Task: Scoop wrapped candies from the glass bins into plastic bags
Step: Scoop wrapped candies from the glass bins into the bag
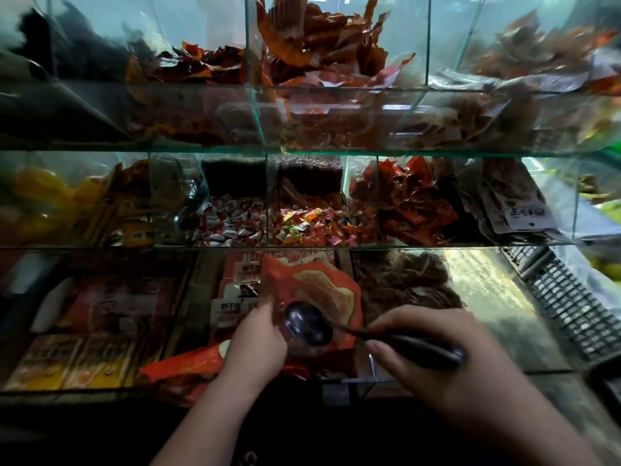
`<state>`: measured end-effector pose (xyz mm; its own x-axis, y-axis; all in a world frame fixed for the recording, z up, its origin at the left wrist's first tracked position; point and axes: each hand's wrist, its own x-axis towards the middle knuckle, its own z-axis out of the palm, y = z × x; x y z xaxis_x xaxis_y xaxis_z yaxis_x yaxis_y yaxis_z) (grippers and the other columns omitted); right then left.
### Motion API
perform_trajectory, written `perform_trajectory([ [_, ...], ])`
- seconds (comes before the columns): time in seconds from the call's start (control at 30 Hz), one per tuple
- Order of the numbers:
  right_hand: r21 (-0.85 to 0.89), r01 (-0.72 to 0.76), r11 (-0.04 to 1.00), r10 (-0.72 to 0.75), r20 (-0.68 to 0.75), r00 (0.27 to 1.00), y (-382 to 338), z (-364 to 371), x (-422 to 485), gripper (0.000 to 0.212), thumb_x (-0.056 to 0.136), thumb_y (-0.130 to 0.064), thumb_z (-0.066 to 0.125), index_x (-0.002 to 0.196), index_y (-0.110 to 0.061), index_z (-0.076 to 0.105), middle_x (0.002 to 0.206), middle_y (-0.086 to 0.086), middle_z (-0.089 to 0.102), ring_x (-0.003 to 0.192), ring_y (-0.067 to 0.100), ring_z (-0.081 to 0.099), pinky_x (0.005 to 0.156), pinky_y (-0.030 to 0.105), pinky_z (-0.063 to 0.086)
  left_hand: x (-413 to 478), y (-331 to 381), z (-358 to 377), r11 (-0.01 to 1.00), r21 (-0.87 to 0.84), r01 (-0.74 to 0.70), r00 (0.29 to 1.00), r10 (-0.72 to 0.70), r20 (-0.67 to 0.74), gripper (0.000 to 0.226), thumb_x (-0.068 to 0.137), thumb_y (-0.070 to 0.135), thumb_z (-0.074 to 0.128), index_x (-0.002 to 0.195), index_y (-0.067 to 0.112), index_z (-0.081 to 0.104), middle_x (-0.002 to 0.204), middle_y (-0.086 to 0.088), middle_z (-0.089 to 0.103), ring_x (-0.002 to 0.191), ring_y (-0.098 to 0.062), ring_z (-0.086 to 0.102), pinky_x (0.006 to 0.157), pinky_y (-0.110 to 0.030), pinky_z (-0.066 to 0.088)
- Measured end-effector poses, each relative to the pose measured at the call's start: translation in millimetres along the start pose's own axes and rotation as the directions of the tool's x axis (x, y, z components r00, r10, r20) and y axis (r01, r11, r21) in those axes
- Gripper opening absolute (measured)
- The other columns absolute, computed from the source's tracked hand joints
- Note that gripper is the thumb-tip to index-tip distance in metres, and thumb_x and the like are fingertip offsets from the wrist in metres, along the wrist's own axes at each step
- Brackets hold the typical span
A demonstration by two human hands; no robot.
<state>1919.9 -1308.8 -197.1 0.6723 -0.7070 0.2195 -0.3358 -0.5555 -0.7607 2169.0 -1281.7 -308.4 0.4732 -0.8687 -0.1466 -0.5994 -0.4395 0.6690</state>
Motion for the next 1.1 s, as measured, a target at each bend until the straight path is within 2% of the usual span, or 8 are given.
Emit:
perform_trajectory([
  [0.07,-0.164,-0.043,0.986,0.051,0.048,0.998,15,12,18,0.010,0.090,-0.036,0.075,0.100,-0.034,0.075,0.092,-0.020,0.074,0.086,-0.003,0.070,0.075,0.019,0.055,-6,8,4,0.998,-0.031,-0.055,0.998,0.054,-0.037,0.073,0.095,0.006,0.042,0.157,0.038,0.023,0.123,0.004,0.061,0.097,-0.018,0.064,0.071,-0.023,0.053],
  [0.2,-0.326,-0.009,0.945,0.039,0.087,0.995,42,44,46,0.023,0.094,-0.037,0.065,0.111,-0.026,0.075,0.106,-0.011,0.072,0.097,0.004,0.064,0.081,0.005,0.042,-12,20,9,0.981,-0.035,-0.189,0.981,0.187,-0.055,0.072,0.095,0.006,0.041,0.159,0.033,0.020,0.154,0.008,0.042,0.134,-0.014,0.048,0.104,-0.021,0.039],
  [0.27,-0.365,-0.021,0.931,0.069,0.118,0.991,53,55,55,0.028,0.092,-0.037,0.067,0.118,-0.028,0.073,0.114,-0.007,0.070,0.103,0.010,0.063,0.086,0.016,0.048,-13,20,9,0.981,-0.051,-0.186,0.983,0.186,0.004,0.071,0.096,0.008,0.041,0.159,0.031,0.020,0.157,0.007,0.038,0.137,-0.015,0.045,0.111,-0.030,0.042],
  [0.43,-0.389,-0.109,0.915,0.220,0.253,0.942,73,78,64,0.026,0.095,-0.031,0.066,0.121,-0.029,0.071,0.114,-0.003,0.071,0.107,0.017,0.066,0.093,0.030,0.052,-12,12,13,0.987,-0.058,-0.152,0.988,0.153,0.006,0.074,0.096,0.006,0.041,0.160,0.031,0.012,0.159,0.009,0.033,0.139,-0.014,0.040,0.107,-0.022,0.034],
  [0.6,-0.385,-0.339,0.858,0.393,0.070,0.917,80,80,56,0.021,0.087,-0.045,0.071,0.101,-0.029,0.073,0.100,-0.008,0.074,0.097,0.015,0.067,0.082,0.029,0.054,-12,6,15,0.994,-0.052,-0.093,0.995,0.095,0.025,0.076,0.097,0.005,0.041,0.161,0.027,0.008,0.160,0.004,0.031,0.138,-0.017,0.041,0.100,-0.020,0.037],
  [0.73,-0.239,-0.505,0.830,0.517,-0.012,0.856,79,77,49,0.021,0.085,-0.047,0.076,0.087,-0.026,0.077,0.089,-0.009,0.074,0.085,0.007,0.068,0.079,0.031,0.058,-13,11,17,0.995,-0.065,-0.076,0.997,0.077,0.017,0.072,0.098,0.004,0.041,0.161,0.022,0.012,0.162,0.004,0.027,0.138,-0.017,0.042,0.100,-0.025,0.043],
  [0.9,0.071,-0.511,0.857,0.516,-0.135,0.846,75,58,39,0.017,0.081,-0.046,0.077,0.077,-0.029,0.076,0.069,-0.005,0.075,0.062,0.009,0.073,0.065,0.042,0.063,-13,11,15,0.996,-0.065,-0.066,0.998,0.067,0.014,0.071,0.098,0.003,0.042,0.161,0.022,0.014,0.163,0.005,0.025,0.143,-0.017,0.037,0.109,-0.030,0.041],
  [1.1,0.457,-0.453,0.766,0.572,-0.161,0.805,66,31,26,0.037,0.066,-0.055,0.079,0.085,-0.023,0.081,0.076,0.006,0.079,0.071,0.026,0.079,0.067,0.048,0.066,-7,8,11,0.994,-0.100,-0.053,0.997,0.058,0.051,0.074,0.097,0.004,0.045,0.161,0.026,0.015,0.163,0.007,0.026,0.141,-0.017,0.040,0.110,-0.031,0.041],
])
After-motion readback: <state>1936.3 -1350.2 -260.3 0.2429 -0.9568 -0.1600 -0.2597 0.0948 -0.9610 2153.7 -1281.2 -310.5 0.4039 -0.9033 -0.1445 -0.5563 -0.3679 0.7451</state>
